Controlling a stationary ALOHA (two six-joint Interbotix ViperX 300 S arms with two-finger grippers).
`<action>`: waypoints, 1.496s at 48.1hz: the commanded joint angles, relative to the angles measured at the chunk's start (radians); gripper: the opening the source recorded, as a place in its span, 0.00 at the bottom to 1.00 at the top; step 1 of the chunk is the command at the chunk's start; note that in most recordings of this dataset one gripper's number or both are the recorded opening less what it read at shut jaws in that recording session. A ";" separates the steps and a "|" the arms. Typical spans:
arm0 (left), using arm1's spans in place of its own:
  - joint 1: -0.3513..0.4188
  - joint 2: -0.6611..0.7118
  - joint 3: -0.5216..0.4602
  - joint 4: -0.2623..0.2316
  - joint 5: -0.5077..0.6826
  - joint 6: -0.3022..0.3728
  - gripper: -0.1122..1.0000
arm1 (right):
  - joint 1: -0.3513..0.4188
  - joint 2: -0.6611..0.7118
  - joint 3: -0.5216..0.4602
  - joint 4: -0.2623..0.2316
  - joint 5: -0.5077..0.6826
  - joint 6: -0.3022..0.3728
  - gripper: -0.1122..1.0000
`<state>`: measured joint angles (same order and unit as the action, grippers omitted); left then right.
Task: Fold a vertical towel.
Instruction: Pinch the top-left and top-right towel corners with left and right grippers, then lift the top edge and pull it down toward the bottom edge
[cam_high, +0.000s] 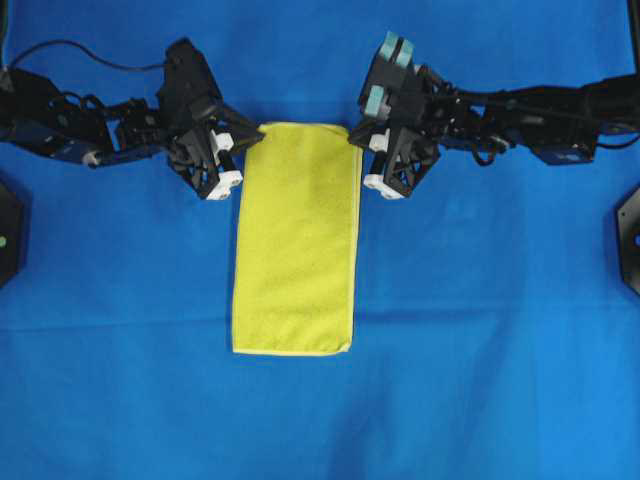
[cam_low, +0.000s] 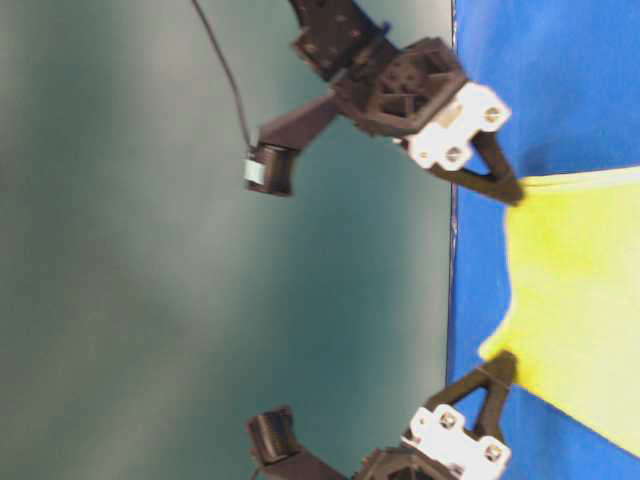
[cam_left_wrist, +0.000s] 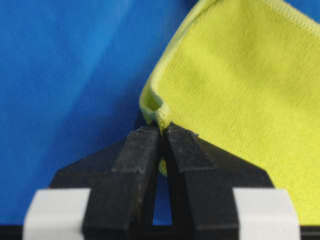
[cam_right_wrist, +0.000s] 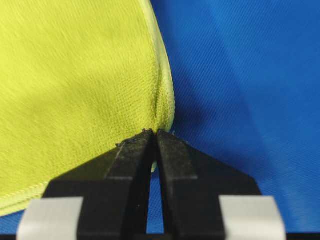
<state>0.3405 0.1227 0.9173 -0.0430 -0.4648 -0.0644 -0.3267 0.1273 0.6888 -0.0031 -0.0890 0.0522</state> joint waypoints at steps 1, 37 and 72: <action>0.026 -0.026 -0.020 0.003 -0.003 0.017 0.12 | -0.020 -0.046 -0.006 -0.002 -0.003 -0.005 0.14; 0.109 -0.114 -0.048 0.003 0.032 0.089 0.12 | -0.123 -0.115 -0.035 -0.071 0.003 -0.014 0.14; -0.218 -0.385 0.104 0.003 0.201 0.066 0.12 | 0.175 -0.307 0.101 -0.058 0.074 0.035 0.14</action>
<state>0.1565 -0.2546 1.0216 -0.0399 -0.2669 0.0046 -0.1703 -0.1641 0.7946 -0.0644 -0.0322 0.0798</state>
